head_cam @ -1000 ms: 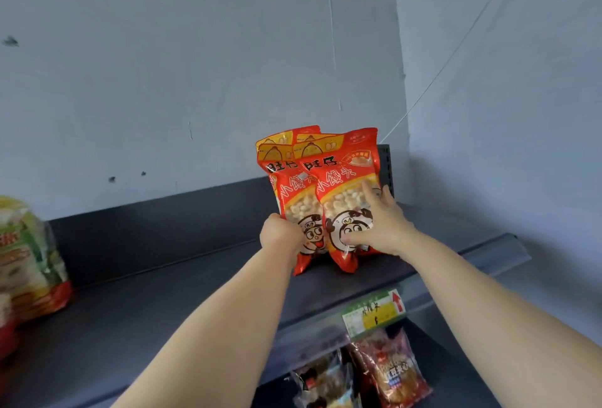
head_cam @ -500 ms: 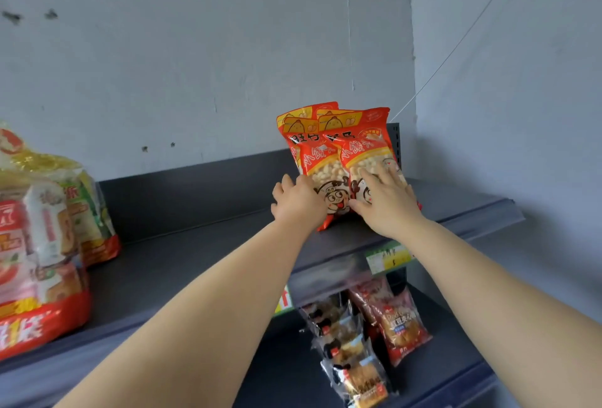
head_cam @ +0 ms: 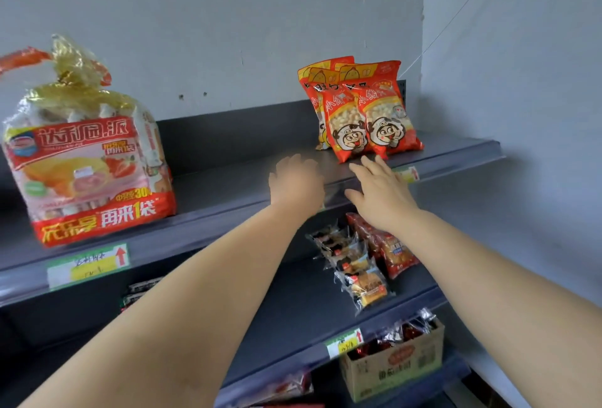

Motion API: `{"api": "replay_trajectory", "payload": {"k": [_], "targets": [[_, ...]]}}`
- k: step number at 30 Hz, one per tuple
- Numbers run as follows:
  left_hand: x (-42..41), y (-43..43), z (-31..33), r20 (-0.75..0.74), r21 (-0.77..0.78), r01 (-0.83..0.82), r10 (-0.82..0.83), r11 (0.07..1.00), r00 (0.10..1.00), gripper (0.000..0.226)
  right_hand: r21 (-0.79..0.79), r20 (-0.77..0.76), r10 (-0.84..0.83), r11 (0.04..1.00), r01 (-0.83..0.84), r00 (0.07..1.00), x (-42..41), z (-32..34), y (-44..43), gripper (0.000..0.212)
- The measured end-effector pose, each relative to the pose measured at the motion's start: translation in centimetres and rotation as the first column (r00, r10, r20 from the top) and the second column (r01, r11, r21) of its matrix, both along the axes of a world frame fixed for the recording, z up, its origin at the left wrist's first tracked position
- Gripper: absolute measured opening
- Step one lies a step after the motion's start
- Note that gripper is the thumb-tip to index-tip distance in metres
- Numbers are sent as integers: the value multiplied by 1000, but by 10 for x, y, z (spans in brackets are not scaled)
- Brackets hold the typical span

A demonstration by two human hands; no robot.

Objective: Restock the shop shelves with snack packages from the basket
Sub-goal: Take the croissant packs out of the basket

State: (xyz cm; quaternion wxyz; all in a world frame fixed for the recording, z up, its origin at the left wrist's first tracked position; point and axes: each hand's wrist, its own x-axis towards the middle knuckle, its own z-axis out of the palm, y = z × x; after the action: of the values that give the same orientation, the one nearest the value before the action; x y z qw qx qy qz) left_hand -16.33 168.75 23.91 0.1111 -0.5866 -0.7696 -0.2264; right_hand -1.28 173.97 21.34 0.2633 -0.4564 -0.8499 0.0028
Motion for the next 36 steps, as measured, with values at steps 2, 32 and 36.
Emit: {"api": "replay_trajectory", "payload": {"k": [2,32,36], "targets": [[-2,-20,-11,-40,33,2,-1,999,999,44,-9,6,29,1000,-29,1000,3,-9,-14,59],[-56,-406,-252,264,-622,-511,774,593,576,35,-578,373,677,705,-411,635,-32,-232,-278,58],[-78,-426,-285,252,-683,-504,818,528,517,32,-628,393,703,676,-386,593,-62,-255,-290,51]]}}
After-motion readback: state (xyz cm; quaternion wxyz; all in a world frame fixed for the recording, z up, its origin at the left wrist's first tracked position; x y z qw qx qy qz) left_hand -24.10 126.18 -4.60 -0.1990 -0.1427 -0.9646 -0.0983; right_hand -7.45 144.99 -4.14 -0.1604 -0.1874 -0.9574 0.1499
